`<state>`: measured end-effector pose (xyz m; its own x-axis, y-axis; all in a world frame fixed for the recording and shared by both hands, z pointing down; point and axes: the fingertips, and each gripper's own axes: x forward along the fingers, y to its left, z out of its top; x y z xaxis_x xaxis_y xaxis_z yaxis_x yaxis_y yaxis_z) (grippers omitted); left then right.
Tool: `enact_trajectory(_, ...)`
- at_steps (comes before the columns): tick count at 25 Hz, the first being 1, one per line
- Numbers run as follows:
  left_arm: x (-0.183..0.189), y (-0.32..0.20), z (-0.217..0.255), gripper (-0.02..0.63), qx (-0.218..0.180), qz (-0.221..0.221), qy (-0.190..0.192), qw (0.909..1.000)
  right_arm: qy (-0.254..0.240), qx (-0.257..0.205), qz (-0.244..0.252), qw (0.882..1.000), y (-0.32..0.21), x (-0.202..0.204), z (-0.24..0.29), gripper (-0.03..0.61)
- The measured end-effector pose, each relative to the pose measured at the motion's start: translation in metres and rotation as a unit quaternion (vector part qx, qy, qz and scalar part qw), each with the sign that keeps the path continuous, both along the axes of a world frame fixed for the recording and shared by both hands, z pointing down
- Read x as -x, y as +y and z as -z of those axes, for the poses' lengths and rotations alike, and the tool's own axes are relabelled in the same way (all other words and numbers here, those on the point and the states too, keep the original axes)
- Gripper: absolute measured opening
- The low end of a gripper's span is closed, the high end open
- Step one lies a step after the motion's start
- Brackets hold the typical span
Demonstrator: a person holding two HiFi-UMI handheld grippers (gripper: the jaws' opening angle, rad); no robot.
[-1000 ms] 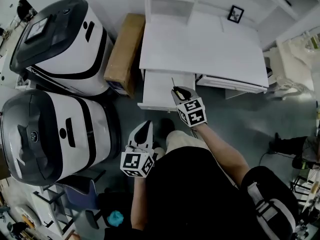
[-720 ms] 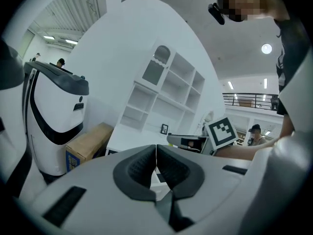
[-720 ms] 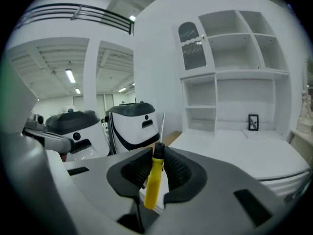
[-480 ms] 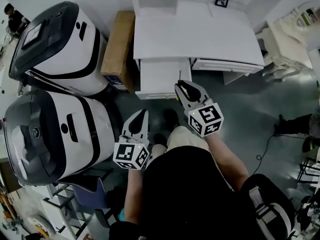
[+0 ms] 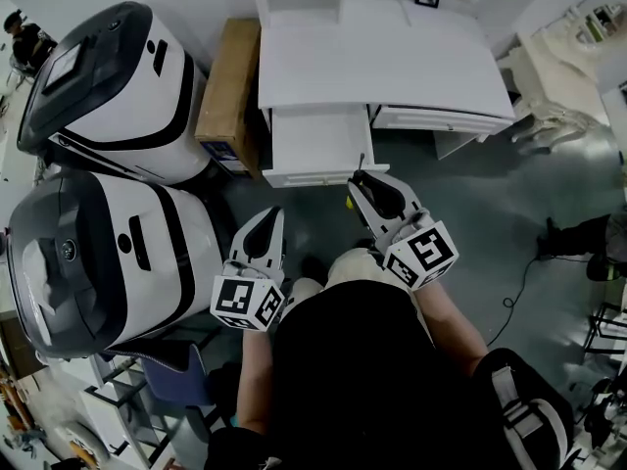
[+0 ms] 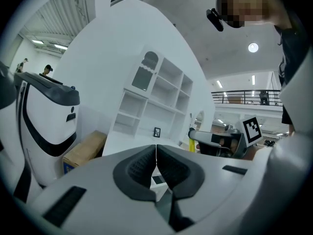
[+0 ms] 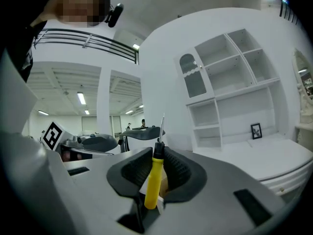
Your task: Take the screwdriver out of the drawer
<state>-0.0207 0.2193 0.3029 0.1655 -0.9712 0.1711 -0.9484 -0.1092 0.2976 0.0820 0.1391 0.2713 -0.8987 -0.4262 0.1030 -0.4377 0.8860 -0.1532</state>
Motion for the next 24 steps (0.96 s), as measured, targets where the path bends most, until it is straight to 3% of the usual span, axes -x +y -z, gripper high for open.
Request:
enact_trajectory(10,-0.003,-0.010,-0.003,0.023,0.006,0.009,0.002,0.9999,-0.005,0.025,0.019,0.999,-0.003,-0.007,-0.008,0.086)
enact_trajectory(24,-0.013,-0.019,-0.011,0.023,0.016,0.004,0.005,0.9999,0.007,0.022,0.038,0.999,-0.008,-0.008,-0.014,0.086)
